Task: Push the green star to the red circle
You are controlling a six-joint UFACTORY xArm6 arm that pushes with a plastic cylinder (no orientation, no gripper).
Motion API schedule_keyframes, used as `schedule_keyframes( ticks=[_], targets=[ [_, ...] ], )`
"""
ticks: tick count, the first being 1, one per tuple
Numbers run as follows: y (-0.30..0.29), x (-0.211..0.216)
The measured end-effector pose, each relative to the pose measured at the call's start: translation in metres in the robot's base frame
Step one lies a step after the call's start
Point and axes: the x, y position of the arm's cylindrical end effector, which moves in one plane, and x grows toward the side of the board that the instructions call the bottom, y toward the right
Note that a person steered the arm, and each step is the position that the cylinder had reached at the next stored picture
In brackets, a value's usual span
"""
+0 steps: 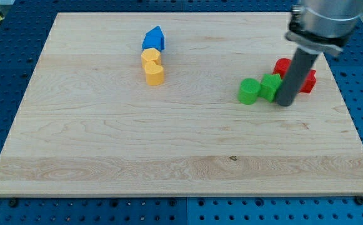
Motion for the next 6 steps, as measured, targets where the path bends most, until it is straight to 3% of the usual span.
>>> schedule_keyframes(
  ticks=[1,2,6],
  targets=[
    [-0.044,0.000],
    [-0.044,-0.001],
    [0.002,-0.014]
  ],
)
